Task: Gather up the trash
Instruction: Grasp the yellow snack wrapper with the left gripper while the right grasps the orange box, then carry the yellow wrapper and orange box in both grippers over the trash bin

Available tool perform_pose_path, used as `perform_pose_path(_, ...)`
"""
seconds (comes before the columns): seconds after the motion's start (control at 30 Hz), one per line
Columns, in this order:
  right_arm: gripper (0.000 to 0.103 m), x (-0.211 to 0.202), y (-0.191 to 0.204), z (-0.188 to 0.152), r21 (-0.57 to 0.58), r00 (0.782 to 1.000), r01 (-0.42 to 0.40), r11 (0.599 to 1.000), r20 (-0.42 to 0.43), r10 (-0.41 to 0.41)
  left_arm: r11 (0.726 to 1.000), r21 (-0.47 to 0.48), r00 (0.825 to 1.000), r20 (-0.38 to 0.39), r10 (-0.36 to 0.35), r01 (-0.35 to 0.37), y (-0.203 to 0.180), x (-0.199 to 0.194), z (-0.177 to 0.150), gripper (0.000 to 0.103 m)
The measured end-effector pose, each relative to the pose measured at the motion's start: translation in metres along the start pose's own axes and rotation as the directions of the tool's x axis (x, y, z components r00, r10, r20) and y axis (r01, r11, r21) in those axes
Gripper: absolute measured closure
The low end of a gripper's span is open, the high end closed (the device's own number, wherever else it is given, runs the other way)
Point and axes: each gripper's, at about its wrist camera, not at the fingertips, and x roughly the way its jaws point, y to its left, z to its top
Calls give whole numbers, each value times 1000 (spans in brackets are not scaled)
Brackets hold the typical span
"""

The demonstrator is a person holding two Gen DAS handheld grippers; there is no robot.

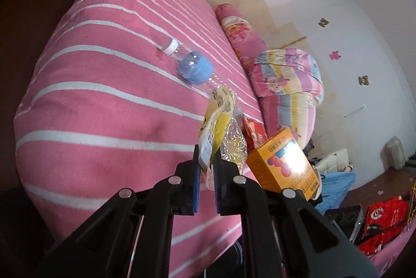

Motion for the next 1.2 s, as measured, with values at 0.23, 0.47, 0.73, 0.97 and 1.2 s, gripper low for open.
perform_pose_path(0.23, 101, -41, 26, -25, -42, 999, -24, 999, 47, 26, 997, 35, 997, 25, -67, 66, -23, -40, -26, 95)
perform_pose_path(0.47, 101, -116, 34, -45, -3, 986, -51, 999, 160, 50, 981, 90, 984, 9, -176, 174, -72, -69, -62, 95)
perform_pose_path(0.73, 101, -194, 26, -44, 17, 957, -20, 1000, 289, 15, 951, 130, 958, -94, -270, 280, -129, -59, -98, 95)
perform_pose_path(0.97, 101, -259, 5, -55, 46, 925, 70, 996, 372, -82, 932, 163, 932, -229, -282, 323, -165, -25, -139, 95)
perform_pose_path(1.2, 101, -306, -40, -77, 137, 890, 182, 974, 399, -223, 921, 203, 893, -384, -236, 331, -193, 27, -191, 95)
